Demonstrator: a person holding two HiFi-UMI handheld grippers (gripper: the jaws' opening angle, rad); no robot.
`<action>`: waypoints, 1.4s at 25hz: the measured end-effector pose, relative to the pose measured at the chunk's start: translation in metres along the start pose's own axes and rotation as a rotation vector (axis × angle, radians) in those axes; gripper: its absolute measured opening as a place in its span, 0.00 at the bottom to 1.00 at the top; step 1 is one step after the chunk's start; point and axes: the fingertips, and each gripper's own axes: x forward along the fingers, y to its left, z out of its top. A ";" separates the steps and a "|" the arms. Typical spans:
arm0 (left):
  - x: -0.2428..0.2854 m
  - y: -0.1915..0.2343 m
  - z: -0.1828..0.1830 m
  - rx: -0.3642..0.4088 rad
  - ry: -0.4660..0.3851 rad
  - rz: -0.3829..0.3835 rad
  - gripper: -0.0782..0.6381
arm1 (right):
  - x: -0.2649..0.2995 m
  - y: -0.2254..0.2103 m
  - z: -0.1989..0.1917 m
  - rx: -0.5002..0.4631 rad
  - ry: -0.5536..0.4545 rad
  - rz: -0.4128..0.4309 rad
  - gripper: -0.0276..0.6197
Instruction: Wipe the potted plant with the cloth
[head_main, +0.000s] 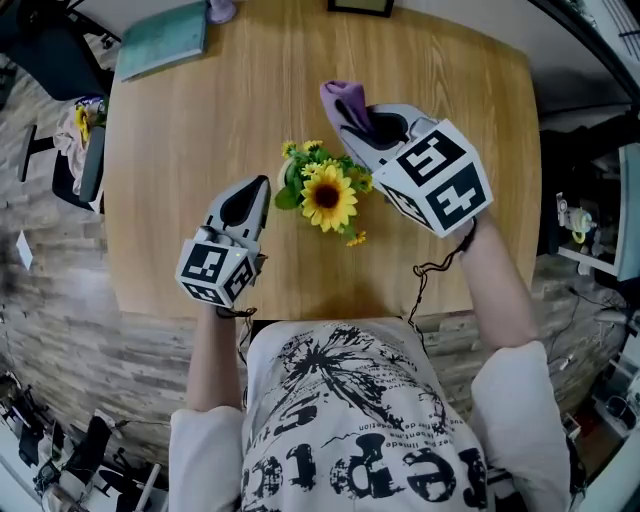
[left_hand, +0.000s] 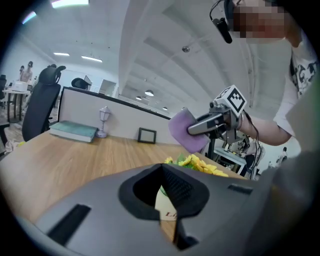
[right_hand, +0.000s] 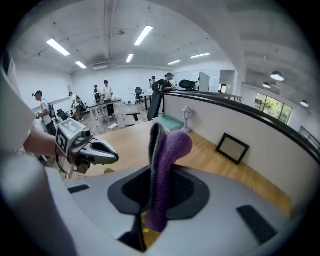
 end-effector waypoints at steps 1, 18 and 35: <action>-0.004 0.003 0.003 0.002 -0.003 -0.012 0.11 | 0.002 0.007 0.007 0.020 -0.010 -0.008 0.15; -0.076 0.107 0.043 0.088 -0.020 -0.183 0.11 | 0.113 0.120 0.048 0.238 0.045 -0.117 0.16; -0.093 0.145 0.005 0.135 0.076 -0.269 0.11 | 0.181 0.107 -0.039 0.814 0.076 -0.516 0.16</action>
